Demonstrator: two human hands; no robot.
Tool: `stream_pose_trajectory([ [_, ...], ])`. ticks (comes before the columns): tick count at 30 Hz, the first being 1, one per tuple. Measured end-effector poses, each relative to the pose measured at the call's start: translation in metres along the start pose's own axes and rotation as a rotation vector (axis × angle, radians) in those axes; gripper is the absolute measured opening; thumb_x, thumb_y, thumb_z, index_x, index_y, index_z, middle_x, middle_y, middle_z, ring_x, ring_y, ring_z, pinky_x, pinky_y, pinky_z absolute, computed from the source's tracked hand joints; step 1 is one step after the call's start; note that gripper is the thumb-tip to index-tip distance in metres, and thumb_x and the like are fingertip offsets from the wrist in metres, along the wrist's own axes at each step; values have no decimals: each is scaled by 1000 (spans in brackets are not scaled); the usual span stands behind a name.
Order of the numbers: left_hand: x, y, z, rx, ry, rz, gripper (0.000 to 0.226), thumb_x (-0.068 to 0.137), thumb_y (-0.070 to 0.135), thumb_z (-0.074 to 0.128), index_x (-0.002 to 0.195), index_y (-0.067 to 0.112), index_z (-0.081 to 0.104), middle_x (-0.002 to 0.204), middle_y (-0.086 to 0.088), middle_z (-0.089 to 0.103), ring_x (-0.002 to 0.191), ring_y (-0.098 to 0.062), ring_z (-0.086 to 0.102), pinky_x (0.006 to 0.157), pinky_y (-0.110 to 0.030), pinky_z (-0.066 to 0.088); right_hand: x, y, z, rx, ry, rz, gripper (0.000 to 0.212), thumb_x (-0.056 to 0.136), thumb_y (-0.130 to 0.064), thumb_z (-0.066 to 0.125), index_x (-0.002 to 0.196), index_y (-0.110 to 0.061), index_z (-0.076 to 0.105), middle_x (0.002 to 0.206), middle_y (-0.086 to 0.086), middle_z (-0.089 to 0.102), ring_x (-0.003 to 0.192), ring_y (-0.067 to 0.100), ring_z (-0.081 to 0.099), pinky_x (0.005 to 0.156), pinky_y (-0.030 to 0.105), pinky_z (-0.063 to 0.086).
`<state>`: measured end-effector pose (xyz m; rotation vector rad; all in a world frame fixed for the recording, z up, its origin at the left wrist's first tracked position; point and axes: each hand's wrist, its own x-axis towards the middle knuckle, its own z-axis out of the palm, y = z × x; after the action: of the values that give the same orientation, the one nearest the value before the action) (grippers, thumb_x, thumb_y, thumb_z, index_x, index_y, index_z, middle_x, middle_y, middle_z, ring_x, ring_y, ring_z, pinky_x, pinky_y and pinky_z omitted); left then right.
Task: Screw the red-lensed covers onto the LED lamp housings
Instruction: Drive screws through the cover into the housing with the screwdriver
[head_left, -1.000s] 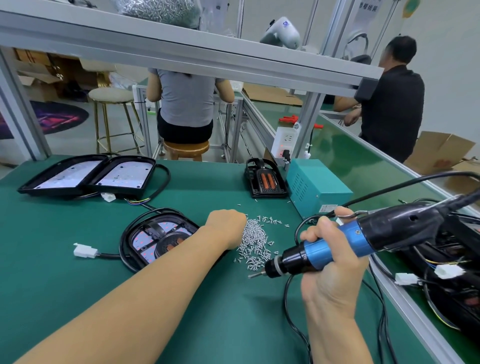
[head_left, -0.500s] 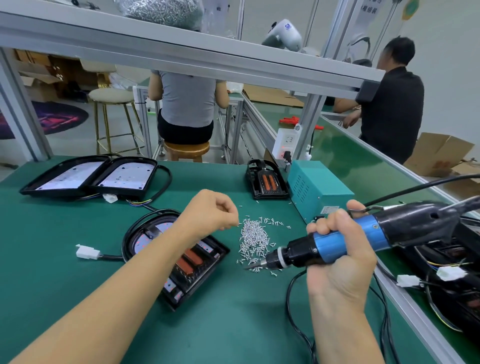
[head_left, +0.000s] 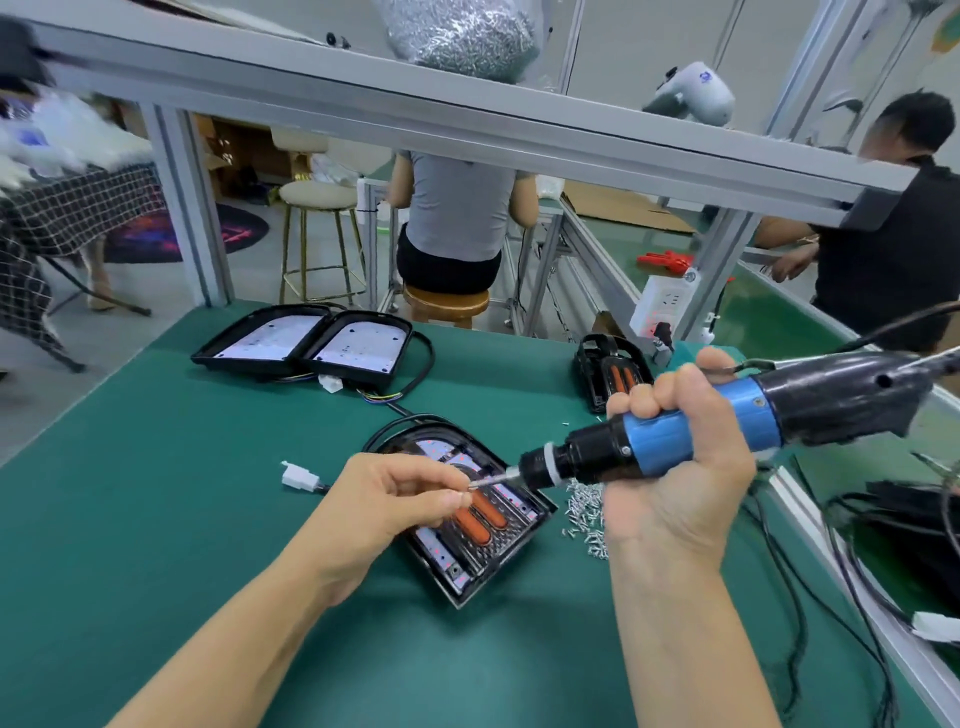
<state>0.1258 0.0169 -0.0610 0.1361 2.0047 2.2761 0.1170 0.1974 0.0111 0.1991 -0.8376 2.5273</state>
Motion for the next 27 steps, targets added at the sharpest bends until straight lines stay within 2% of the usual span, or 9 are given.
stream_pose_trajectory([
  [4,-10,1,-15,-3,53,10,22,56,22,79,77,16,78,75,-13,72,68,-11,64,64,-18,52,-5,18,7,-16,-35,43,21,73,-6,56,90,-19,55,57,-5,45,47,9,46,57,20,45],
  [7,-12,-2,-32,42,138,19,16,73,5,75,80,20,79,76,-2,74,64,-7,62,65,-15,50,-7,34,11,-45,-55,64,22,74,-5,58,92,-19,55,62,-4,45,48,10,46,57,22,45],
  [10,-8,-9,-51,242,308,49,22,82,2,69,79,22,78,81,6,75,73,-2,65,73,-11,47,-7,51,14,-116,-60,49,24,74,-2,60,91,-19,56,61,-4,47,49,12,49,58,24,45],
  [13,-2,-14,-61,432,421,91,22,84,3,66,77,21,74,73,10,72,63,4,59,67,-6,42,-6,69,17,-205,-61,31,25,73,-3,63,92,-17,56,58,-4,50,50,15,49,59,28,44],
  [16,4,-17,-61,577,443,121,17,85,6,66,80,20,74,69,17,68,56,11,53,58,-4,36,-7,87,19,-293,-75,19,24,71,-5,67,84,-24,63,59,-3,52,52,18,50,58,28,45],
  [19,9,-19,-58,676,445,154,15,85,11,67,83,23,75,73,20,64,65,14,51,62,-4,34,-11,99,20,-392,-116,-4,27,70,-7,67,69,-33,68,69,4,52,56,20,50,64,31,45],
  [22,14,-22,-57,741,434,138,13,86,18,67,87,29,75,73,23,59,72,12,51,64,-4,32,-11,106,19,-435,-142,-22,29,70,-5,67,69,-34,68,69,5,52,55,20,50,65,34,45],
  [27,16,-27,-56,763,417,127,13,86,18,67,88,27,75,69,27,57,71,9,52,64,-6,34,-11,113,17,-444,-156,-20,31,70,-3,68,73,-34,67,63,-1,56,53,17,52,61,28,47],
])
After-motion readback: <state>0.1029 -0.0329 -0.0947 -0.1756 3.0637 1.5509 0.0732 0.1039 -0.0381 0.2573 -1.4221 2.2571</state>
